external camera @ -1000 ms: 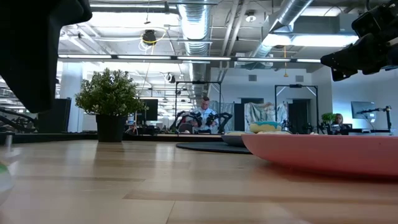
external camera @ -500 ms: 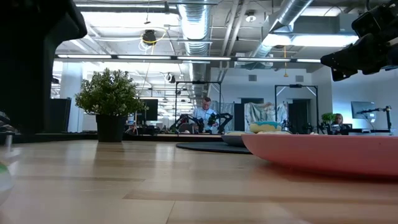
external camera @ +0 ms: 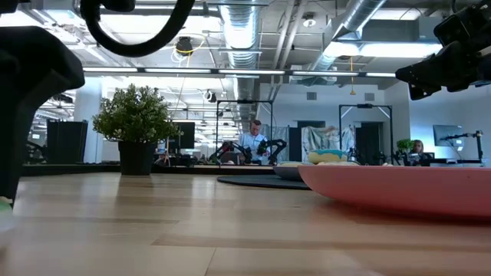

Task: Pick & Place donuts
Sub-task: Put the small green donut into the pink plate

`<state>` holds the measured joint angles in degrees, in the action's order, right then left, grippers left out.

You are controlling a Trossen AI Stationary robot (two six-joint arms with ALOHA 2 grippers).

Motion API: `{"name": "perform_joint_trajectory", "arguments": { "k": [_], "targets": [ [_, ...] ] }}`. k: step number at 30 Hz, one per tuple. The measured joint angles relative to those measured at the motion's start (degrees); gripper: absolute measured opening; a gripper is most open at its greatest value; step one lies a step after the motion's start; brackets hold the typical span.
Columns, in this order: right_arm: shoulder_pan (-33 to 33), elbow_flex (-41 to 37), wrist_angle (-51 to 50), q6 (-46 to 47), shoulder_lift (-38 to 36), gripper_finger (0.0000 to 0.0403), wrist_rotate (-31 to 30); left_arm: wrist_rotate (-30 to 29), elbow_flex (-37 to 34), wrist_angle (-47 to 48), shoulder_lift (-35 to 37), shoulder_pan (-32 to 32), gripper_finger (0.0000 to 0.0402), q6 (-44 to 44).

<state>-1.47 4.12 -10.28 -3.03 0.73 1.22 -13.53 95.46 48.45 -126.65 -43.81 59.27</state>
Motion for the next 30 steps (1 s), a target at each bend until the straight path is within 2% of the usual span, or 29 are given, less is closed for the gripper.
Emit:
{"name": "perform_joint_trajectory", "arguments": {
  "k": [14, 21, 25, 30],
  "targets": [
    [0.01, 0.00, 0.00, 0.01, 0.00, 0.0000, -0.01, 1.05, -0.02, -0.44, 0.00, 0.11, 0.0238, -0.54],
    [0.01, 0.00, 0.00, 0.00, 0.00, 0.0000, 0.01, 0.93, 0.88, -0.48, 0.00, 2.08, 0.0216, -0.88],
    [0.01, 0.00, 0.00, 0.01, 0.00, 0.0000, -0.01, -2.17, 3.31, -2.94, 0.00, 5.31, 0.0215, -6.18],
    [-0.01, 0.00, 0.00, 0.00, 0.00, 0.0000, 0.00, -7.01, 7.11, -10.17, 0.00, 11.33, 0.0215, -19.86]
  ]
}}
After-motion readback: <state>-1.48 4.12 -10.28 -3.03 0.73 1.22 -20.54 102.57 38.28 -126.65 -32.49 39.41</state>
